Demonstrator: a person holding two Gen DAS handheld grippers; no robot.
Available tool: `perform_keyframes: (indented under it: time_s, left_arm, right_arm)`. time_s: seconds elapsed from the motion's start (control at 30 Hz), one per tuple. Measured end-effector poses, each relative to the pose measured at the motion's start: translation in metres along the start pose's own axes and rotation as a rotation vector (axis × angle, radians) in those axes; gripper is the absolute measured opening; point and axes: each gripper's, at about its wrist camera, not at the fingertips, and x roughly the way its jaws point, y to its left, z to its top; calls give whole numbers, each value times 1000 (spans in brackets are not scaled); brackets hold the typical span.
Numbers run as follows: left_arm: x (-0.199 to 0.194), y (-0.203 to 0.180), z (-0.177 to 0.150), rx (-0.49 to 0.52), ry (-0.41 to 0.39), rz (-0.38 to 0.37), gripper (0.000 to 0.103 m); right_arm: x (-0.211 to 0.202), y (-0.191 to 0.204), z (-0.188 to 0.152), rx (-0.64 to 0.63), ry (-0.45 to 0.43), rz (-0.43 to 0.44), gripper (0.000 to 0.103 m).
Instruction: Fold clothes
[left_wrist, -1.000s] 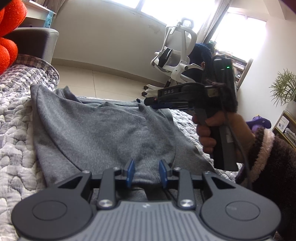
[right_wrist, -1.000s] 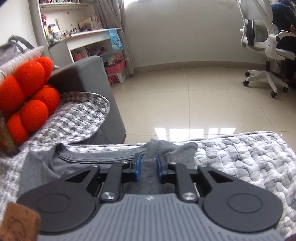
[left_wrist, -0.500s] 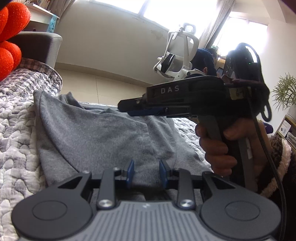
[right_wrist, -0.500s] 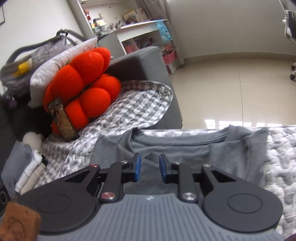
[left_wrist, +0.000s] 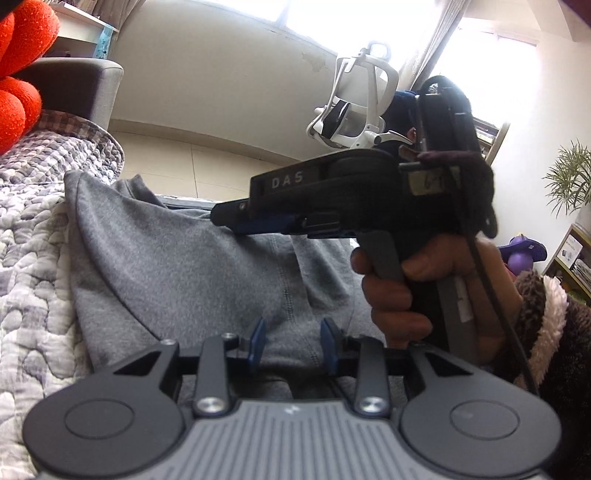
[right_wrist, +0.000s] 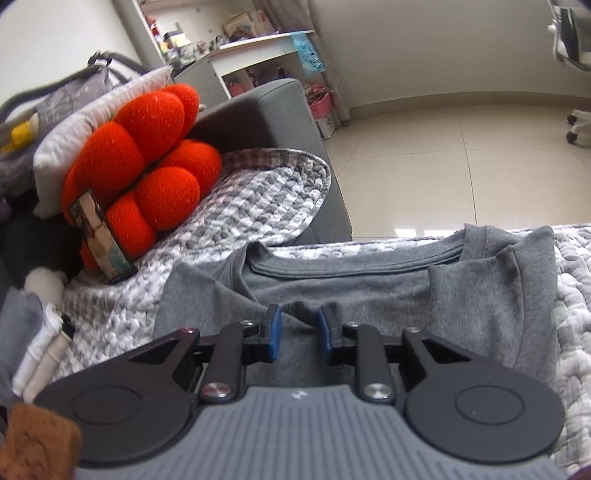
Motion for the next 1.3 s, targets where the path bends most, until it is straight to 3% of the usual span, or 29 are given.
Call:
perform_keyframes:
  time_s: [0.57,0.8,1.0,1.3]
  left_arm:
    - [-43,-16,23,-18,-36,31,41]
    - [-60,-25,16,-98,98,69,46]
    - [-88,-34,-4,-75,179,115,54]
    - [-140,-44,-50,-145,235,71,54]
  right_arm:
    - [-112,-15,-31,154,-17,0,40]
    - [-161,-10,-63,181,36,-23,44]
    - [-202,-9,-90,212,52,-22,47]
    - [-244,-21,-138,323,157,7,47]
